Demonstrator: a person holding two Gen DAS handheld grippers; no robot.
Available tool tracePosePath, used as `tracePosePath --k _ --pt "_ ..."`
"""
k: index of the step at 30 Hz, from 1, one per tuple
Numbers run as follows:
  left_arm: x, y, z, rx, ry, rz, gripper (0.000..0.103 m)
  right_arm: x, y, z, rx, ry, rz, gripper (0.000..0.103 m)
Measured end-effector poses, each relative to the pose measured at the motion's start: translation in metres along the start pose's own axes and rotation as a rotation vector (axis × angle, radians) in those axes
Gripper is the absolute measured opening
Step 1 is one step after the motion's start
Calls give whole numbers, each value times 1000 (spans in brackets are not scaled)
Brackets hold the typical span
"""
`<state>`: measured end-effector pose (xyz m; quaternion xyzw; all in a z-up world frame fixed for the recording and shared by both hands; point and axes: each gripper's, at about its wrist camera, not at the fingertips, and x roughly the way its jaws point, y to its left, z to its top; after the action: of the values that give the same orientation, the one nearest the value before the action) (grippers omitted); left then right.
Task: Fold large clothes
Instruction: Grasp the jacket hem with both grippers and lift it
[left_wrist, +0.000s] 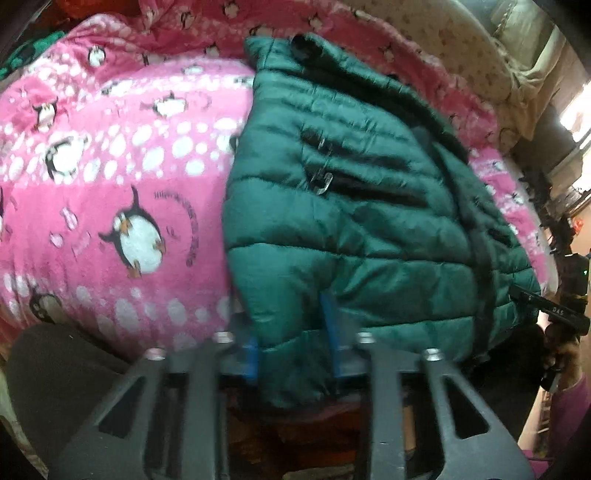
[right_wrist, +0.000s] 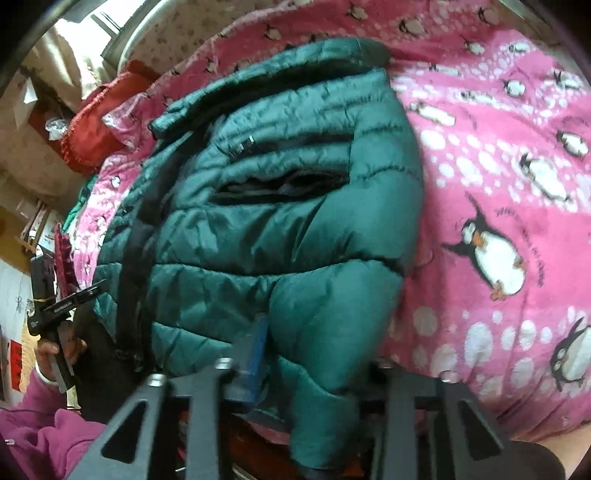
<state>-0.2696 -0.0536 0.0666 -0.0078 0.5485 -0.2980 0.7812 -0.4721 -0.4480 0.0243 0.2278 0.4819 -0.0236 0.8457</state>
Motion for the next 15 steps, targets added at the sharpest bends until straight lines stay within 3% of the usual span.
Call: tracePosePath --k 7,15 --pt "-22 -8 20 -4 -79 -61 14 -42 7 25 21 -131 126 21" --pt "-44 -6 65 -49 -158 -115 14 -63 11 61 26 -246 138 21"
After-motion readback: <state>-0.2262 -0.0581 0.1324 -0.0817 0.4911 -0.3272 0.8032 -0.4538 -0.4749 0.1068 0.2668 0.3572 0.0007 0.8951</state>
